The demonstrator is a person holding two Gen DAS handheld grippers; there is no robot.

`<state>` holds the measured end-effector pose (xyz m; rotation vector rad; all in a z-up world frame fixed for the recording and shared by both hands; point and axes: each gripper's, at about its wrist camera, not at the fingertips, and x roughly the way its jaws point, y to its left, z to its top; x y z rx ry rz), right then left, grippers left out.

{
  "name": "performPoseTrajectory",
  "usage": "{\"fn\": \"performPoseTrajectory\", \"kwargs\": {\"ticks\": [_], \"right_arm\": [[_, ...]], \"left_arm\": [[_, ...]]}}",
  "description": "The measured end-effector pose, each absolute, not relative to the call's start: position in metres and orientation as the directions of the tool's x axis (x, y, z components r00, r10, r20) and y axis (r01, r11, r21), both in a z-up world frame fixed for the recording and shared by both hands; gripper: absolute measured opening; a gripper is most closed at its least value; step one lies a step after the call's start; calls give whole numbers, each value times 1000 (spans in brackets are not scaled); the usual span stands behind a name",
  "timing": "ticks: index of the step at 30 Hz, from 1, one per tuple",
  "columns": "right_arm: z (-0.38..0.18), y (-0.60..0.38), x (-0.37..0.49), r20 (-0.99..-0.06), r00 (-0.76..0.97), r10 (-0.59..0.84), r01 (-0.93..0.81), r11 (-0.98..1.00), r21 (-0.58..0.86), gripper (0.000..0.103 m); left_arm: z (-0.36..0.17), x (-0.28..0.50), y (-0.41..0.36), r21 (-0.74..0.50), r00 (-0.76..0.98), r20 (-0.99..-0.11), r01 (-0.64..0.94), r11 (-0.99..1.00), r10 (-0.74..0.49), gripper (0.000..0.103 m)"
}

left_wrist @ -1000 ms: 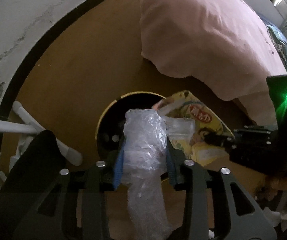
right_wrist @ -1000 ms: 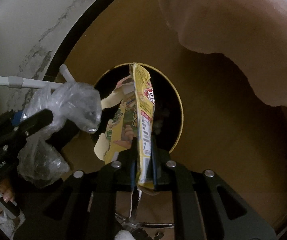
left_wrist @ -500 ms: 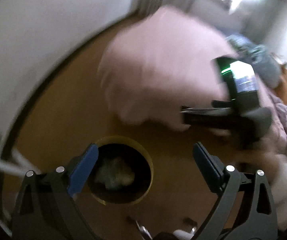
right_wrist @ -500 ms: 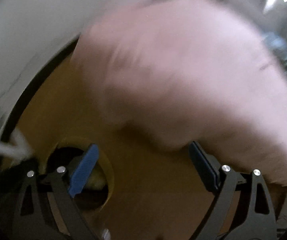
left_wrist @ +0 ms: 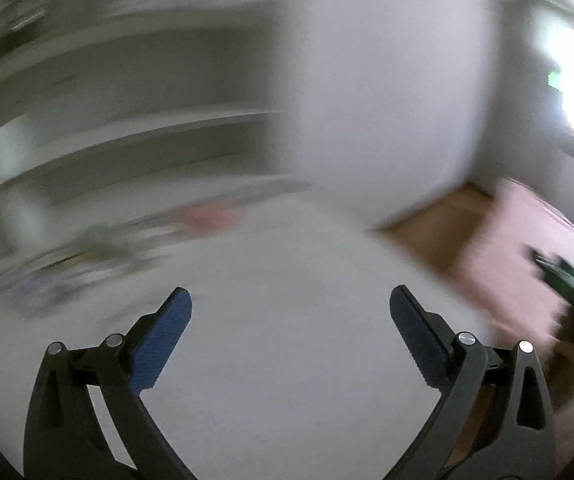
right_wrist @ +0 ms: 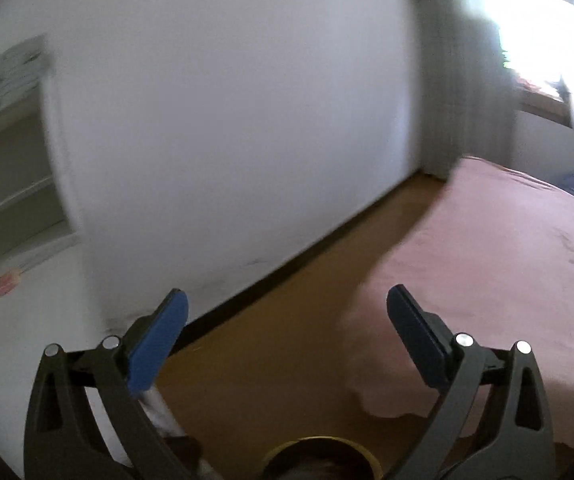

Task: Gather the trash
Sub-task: 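Return to the desk and grasp crumpled blue-and-white paper with the left gripper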

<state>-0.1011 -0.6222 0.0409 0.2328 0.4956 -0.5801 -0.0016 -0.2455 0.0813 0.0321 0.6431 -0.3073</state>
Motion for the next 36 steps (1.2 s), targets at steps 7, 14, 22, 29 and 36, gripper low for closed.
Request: {"fn": "performPoseTrajectory", "kwargs": {"ticks": [7,14,22,29,36], "right_arm": [[51,-512,-2,-548,815,-189,251,967,40,96],[53,-413,43,-599,800,-40,26,999,-31,96],[44,-384,48,-637,771,-5,-25,999,-38,96],[43,-374,48,-666,746,-1,-33,999,-39,96],[39,-344,57,-711,699,73,-89,996,15,96]], "left_arm": [[46,59,-55,-61,655,-755,-118,991,31,96],[45,111,-15,84,630,-776,138,987,-22,96],[32,179,-35,187,442,-878,669,719,-182,96],[13,181,-55,101,258,-950,784,613,-174,92],[10,138,-56,97,282,-944,734,672,-171,90]]}}
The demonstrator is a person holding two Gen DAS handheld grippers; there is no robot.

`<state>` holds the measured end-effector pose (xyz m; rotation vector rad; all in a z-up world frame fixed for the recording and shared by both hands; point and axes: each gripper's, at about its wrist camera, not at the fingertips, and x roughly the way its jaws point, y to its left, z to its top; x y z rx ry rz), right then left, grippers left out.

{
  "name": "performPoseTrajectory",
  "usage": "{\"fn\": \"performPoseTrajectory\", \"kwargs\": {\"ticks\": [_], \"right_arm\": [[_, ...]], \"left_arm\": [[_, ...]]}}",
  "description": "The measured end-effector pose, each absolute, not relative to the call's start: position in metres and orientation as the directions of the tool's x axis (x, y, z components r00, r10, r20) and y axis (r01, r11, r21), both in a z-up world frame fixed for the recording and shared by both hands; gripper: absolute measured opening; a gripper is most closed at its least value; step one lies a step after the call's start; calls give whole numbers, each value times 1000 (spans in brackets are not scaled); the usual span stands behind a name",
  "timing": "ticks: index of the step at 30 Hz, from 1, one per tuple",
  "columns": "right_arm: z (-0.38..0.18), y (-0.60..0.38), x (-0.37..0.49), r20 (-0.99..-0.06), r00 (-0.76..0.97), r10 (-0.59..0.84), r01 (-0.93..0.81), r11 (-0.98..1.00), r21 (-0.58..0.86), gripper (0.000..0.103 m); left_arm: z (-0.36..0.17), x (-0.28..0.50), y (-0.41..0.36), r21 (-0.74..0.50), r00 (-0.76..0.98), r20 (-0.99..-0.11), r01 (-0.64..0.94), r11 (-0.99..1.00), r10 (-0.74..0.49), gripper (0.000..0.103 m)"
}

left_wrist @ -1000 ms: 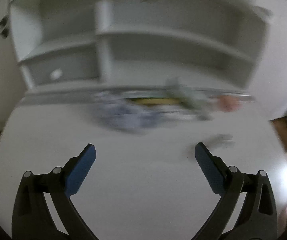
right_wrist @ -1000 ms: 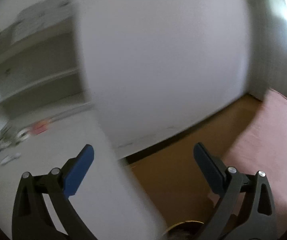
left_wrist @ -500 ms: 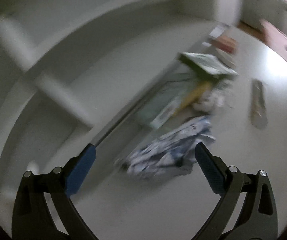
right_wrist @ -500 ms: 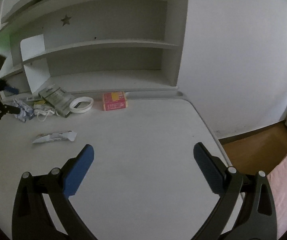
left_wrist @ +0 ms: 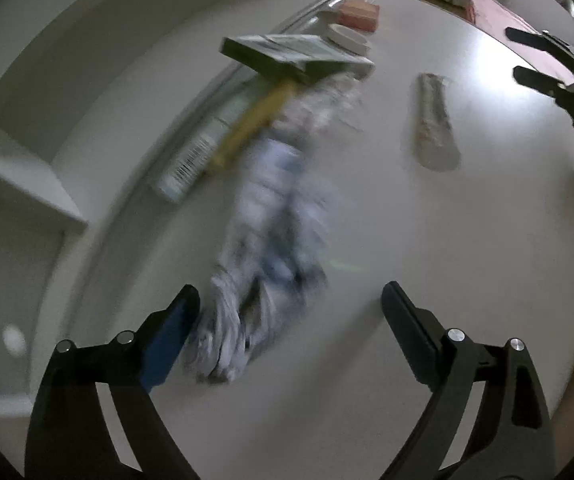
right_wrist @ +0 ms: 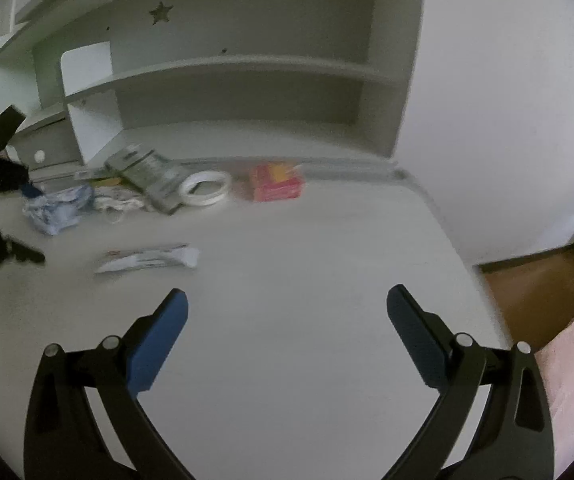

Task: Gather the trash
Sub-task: 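Return to the desk and grasp crumpled blue-and-white paper with the left gripper, then hold the paper in left gripper while right gripper grasps white wrapper strip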

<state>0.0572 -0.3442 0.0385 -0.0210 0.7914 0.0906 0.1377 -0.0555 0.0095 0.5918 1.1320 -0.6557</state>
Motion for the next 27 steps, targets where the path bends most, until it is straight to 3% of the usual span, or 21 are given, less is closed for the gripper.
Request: {"fn": "performPoseTrajectory", "kwargs": {"ticks": [5,11,13,15,17,20,23,27], "right_arm": [[21,-306,73,-779,584,229,-136,973,185,96],[22,-288,71,-780,565,269,-197,962,189,96],[26,-290,72,-778,565,274,-244,957,159,96],[30,-292,78,-779,564,274,-313,944,105,96],[29,-292,89,-800,544,254,-369,929,43,96],[22,-290,106,-826,481,293,-469,882,40,86],[23,-282,114,-816,482,319,-562,827,-9,85],[20,-264,121,-823,476,311,-650,755,-91,71]], "left_arm": [[11,114,-58,110,334,-932,629,770,-139,86],[11,132,-47,27,371,-913,476,879,-173,72],[12,138,-42,21,392,-903,449,893,-176,62],[16,144,-38,2,411,-891,426,905,-191,37],[20,144,-39,-33,424,-877,414,910,-224,37],[23,133,-35,-47,445,-862,405,913,-242,37],[24,115,-23,-65,465,-853,357,932,-238,37],[23,95,-5,-91,482,-851,259,962,-211,37]]}}
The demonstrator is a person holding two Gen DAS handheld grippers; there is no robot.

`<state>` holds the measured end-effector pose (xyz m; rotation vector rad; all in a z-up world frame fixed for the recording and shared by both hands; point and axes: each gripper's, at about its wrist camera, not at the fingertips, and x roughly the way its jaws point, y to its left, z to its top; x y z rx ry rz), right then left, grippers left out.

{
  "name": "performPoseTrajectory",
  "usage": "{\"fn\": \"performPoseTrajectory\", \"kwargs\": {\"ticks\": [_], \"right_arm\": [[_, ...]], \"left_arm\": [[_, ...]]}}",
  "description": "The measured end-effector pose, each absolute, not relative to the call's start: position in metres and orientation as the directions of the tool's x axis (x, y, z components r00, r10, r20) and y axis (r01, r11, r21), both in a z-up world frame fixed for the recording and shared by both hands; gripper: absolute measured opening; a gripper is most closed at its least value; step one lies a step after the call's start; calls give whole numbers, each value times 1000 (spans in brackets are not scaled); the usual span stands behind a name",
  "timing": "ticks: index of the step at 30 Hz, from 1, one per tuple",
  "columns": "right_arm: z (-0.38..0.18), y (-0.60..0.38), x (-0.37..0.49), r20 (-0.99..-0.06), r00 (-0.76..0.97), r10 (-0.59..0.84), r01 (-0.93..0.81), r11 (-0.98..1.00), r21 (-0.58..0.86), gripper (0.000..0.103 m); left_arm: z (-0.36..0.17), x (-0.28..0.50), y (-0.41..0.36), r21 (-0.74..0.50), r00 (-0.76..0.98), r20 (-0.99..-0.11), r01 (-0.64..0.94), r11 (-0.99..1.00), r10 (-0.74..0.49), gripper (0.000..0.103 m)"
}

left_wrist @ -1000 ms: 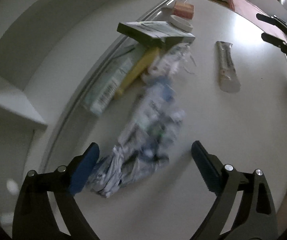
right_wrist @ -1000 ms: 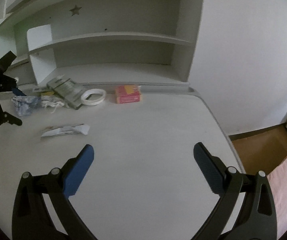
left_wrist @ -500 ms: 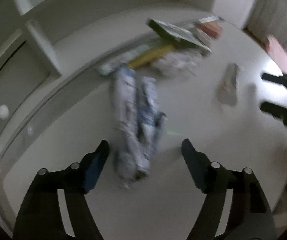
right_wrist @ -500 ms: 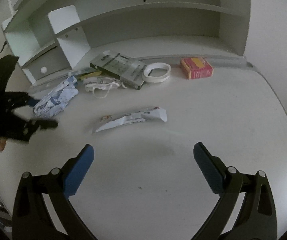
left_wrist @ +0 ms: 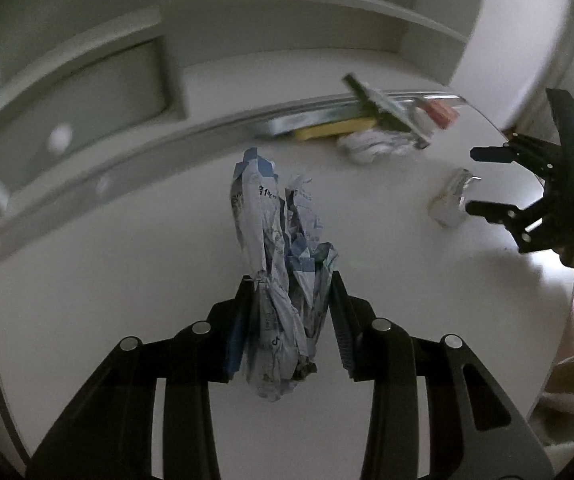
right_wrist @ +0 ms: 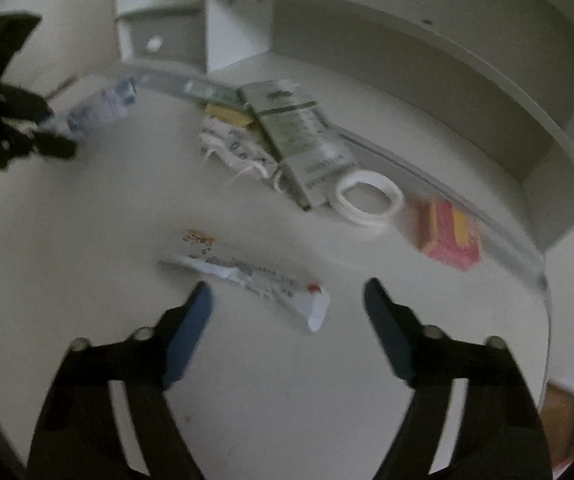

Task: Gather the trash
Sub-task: 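Hold the paper in left gripper while right gripper grasps white wrapper strip, then carry the crumpled paper and white wrapper over the bin with both grippers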

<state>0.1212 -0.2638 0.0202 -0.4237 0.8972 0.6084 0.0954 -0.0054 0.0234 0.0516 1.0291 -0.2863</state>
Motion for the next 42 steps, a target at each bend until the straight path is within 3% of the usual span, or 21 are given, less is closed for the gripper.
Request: {"fn": "performPoseTrajectory", "kwargs": {"ticks": [6,8,10,12,22,25,28,31,36,42], "right_arm": [[21,-250,139,-856,376,355,-731,681,-39,65],[21,-249,146,-871,308,383,-731,682,41,50],[23,-247,144,-867,313,388,-724,688,46,21],[23,-243,140,-871,321,371,-704,709,42,17],[50,-279,95,-801,414,432,-563,813,147,15],[36,-297,80,-817,436,376,-518,848,113,15],[54,-326,57,-773,510,377,-465,877,121,15],[75,-376,32,-725,600,338,-373,920,121,15],[96,-494,-51,-654,727,209,-120,977,179,15],[64,-636,-151,-696,717,43,216,935,280,16]], "left_arm": [[5,89,-11,-82,469,-870,164,983,-151,42],[6,89,-15,-72,479,-866,160,985,-141,49],[5,93,-19,-62,482,-866,152,986,-129,48],[9,87,-11,-51,494,-861,152,987,-121,37],[38,68,-28,-55,558,-816,187,981,-152,35],[38,67,-42,-68,559,-811,204,977,-173,35],[41,62,-66,-92,561,-799,244,966,-218,35],[55,52,-108,-120,569,-769,320,940,-292,35],[78,20,-241,-152,502,-709,577,803,-495,35],[68,-32,-416,-178,264,-719,824,537,-643,35]]}}
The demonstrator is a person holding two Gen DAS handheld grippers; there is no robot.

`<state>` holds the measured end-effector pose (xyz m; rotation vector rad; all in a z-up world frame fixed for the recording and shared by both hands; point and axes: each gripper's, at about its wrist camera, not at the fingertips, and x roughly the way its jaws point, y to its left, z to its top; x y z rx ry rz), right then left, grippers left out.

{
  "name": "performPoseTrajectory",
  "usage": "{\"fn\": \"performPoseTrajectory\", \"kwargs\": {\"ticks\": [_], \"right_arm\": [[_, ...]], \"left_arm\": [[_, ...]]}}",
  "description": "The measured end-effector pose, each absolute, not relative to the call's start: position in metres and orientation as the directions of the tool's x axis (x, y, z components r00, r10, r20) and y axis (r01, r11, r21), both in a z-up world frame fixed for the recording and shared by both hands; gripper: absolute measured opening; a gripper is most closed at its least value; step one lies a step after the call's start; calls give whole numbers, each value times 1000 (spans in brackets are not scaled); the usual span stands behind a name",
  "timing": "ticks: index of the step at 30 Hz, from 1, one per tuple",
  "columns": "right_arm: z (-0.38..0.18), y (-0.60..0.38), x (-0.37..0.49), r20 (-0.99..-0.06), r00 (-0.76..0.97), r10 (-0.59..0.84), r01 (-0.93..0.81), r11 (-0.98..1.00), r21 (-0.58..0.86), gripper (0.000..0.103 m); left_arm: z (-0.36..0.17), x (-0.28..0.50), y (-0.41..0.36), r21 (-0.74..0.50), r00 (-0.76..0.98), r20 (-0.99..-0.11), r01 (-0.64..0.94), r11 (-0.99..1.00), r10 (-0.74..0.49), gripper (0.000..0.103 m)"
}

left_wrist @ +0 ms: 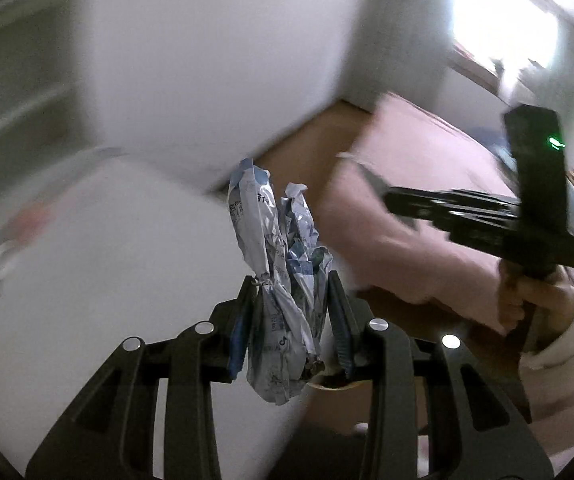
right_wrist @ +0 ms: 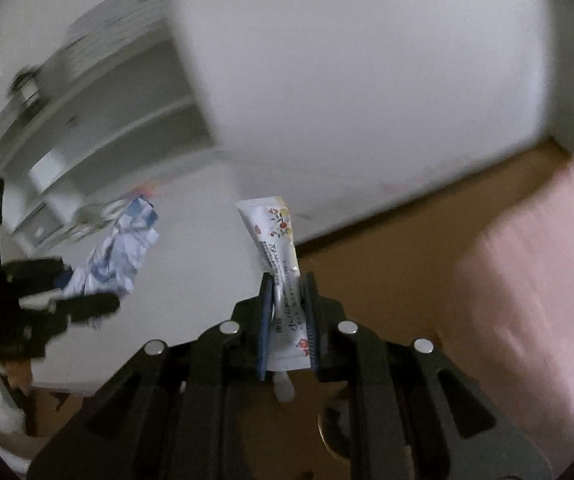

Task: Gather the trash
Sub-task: 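Carry the crumpled paper and white wrapper over the bin with both grippers, then open both grippers to drop the paper and wrapper into the bin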

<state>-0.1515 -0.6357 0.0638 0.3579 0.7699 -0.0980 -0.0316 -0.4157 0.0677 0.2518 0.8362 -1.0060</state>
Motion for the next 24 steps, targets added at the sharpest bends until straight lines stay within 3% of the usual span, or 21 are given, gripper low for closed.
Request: {"fn": "performPoseTrajectory", "kwargs": {"ticks": [3,7,11,14,17,22,24], "right_arm": [[24,-686,-183,-748,664,16,335,888,316,16],[-59,-740,-202,-800,584,134,454,764,459,16],[-155,-775,-218,-863,454,222,586,655,477,16],[-207,-773,-223,-892,356,278,640,624,449,16],[-222,-767,-220,-878,348,327,637,604,478,16],[-229,-764,-211,-872,338,354,610,622,490,16],[-235,-767,-208,-867,337,367,602,624,498,16]], "left_arm": [[36,-63,-489,-248,94,-750,878,410,-655,35],[-12,-94,-555,-283,-36,-803,901,327,-595,35],[-102,-85,-598,-251,-57,-898,881,402,-436,35],[-172,-69,-613,-147,-11,-958,876,459,-286,35],[-215,-52,-614,-180,-68,-973,827,532,-222,35],[-231,-47,-621,-205,-99,-971,811,548,-216,35],[-228,-48,-622,-220,-115,-968,820,528,-225,41]]}}
